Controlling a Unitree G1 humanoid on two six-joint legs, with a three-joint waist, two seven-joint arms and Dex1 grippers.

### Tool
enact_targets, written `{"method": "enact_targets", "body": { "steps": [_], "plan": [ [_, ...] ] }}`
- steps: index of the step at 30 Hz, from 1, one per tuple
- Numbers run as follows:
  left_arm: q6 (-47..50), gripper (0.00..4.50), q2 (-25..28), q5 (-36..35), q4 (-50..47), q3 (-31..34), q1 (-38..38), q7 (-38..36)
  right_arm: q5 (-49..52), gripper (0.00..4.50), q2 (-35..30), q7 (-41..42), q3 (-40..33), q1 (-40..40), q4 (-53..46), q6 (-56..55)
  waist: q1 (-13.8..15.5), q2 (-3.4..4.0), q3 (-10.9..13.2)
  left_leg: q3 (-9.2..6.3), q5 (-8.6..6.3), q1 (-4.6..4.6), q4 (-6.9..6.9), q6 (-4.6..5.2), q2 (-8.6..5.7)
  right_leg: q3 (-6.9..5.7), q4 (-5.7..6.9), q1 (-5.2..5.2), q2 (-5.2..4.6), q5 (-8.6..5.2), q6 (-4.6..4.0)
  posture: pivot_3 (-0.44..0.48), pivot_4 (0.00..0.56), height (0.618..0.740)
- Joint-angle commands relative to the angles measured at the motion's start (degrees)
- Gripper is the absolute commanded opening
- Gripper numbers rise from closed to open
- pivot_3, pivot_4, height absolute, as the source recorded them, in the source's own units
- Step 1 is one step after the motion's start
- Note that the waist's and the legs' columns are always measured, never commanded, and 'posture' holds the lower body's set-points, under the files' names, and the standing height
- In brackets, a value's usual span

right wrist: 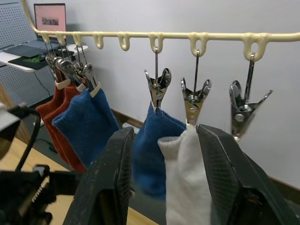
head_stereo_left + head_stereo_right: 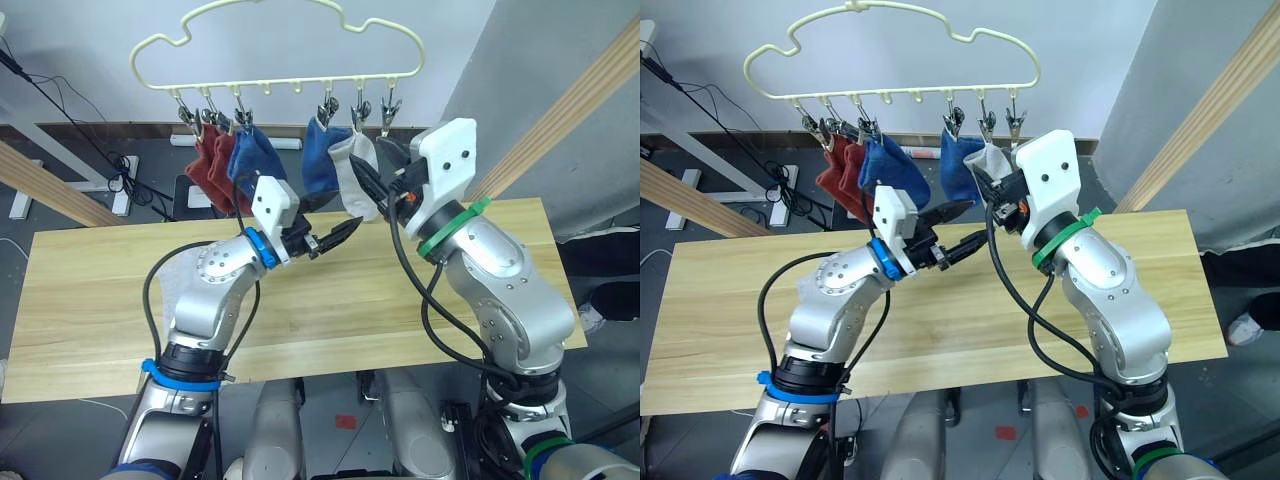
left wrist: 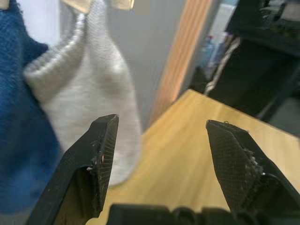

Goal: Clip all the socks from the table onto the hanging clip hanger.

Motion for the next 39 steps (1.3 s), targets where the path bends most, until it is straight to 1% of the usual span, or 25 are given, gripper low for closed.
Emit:
{"method": "enact_targets", "body": {
  "steps": [1,7,11,14,23,28,39],
  "plan": [
    [1.9,3.25,3.1,-3.6,-4.5,1.8,0.1,-4.1,-1.3,2.21,-0.8,-1.9,-1.7,0.4,-2.5,-0.5,0.0,0.0,0.0,0.0,0.0,0.0,0.0,0.0,0.0,0.0,0.0,0.0,0.01,0.0,0.0,-0.09,0.454,0.74],
    [2.5,3.25,6.7,-5.7,-5.9,3.4,-2.4,-7.5,-5.6,2.21,-0.8,-5.9,-1.7,-1.3,3.5,-2.3,0.1,0.0,0.0,0.01,0.0,-0.01,-0.02,-0.01,0.0,0.03,-0.05,0.0,0.01,0.0,0.01,-0.075,0.45,0.74],
    [3.7,3.25,7.3,-7.5,-4.9,5.6,-4.9,-7.0,-7.1,2.21,0.1,-7.0,-1.3,-2.5,8.1,-3.5,0.1,0.0,0.0,0.02,0.0,-0.02,-0.02,-0.01,0.0,0.02,-0.06,-0.02,0.01,0.0,0.0,-0.055,0.444,0.74],
    [4.4,3.25,8.0,-7.7,-4.7,5.5,-6.0,-8.1,-7.7,2.21,0.4,-7.4,-1.1,-3.5,9.9,-5.3,0.1,0.0,0.0,0.02,0.0,-0.02,-0.02,-0.01,-0.01,0.01,-0.06,-0.02,0.02,0.0,0.0,-0.054,0.442,0.74],
    [7.1,3.25,7.8,-9.0,-5.3,5.3,-8.6,-8.4,-8.6,2.21,2.2,-8.0,-1.8,-6.8,14.3,-8.6,0.1,0.0,0.0,0.02,0.01,-0.02,-0.01,-0.01,-0.01,0.01,-0.04,-0.01,0.01,0.0,0.0,-0.061,0.435,0.74],
    [11.7,3.25,8.6,-12.8,-6.7,6.1,-9.3,-9.4,-8.7,2.21,3.2,-8.4,-1.7,-7.7,15.5,-9.3,0.1,0.0,0.0,0.01,0.01,-0.02,-0.01,-0.02,0.0,0.01,-0.03,-0.01,0.01,0.0,-0.01,-0.057,0.432,0.74],
    [11.3,3.25,9.0,-12.0,-6.1,5.9,-9.6,-9.2,-9.4,2.21,4.5,-9.7,-2.2,-9.3,18.3,-12.0,0.2,0.0,0.0,0.01,0.01,-0.02,0.02,-0.02,0.0,0.01,0.0,-0.01,0.0,0.01,-0.02,-0.052,0.433,0.74]
  ]
}}
